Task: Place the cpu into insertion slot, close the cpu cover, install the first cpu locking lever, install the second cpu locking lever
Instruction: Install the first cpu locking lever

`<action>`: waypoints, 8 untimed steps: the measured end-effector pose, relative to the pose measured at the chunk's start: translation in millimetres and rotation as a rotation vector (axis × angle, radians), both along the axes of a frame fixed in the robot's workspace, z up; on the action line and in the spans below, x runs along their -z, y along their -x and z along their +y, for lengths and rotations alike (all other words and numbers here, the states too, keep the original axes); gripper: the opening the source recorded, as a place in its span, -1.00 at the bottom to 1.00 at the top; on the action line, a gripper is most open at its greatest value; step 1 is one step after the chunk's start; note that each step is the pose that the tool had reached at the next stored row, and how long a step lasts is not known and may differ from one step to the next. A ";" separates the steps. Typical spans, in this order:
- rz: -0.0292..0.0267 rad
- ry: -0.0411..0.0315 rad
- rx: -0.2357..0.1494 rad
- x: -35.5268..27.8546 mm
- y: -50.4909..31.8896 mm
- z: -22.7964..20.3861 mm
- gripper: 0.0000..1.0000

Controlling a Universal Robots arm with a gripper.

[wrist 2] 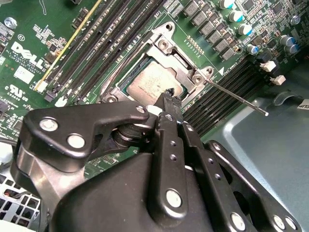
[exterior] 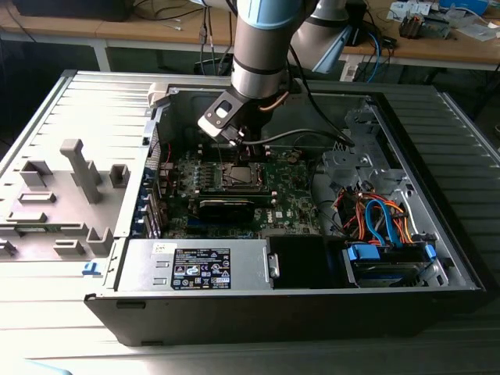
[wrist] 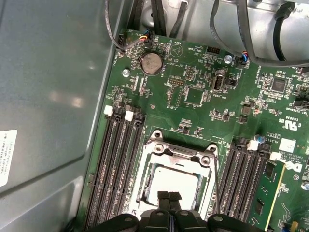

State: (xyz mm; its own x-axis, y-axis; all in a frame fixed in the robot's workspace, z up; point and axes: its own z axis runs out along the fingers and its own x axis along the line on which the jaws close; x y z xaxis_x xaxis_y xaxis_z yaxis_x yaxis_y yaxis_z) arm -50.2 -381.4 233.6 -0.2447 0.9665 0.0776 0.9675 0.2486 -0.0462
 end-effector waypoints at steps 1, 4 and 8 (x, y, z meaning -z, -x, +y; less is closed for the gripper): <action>0.0000 0.0000 -0.001 0.0 0.0 0.0 -0.79; 0.0001 0.0000 -0.005 0.0 0.0 0.0 -0.79; 0.0000 0.0000 -0.010 0.0 0.0 0.0 -0.79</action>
State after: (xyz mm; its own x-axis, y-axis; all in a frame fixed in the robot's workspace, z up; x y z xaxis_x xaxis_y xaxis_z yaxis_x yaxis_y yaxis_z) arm -50.2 -381.4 233.7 -0.2541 0.9641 0.0776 0.9650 0.2581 -0.0463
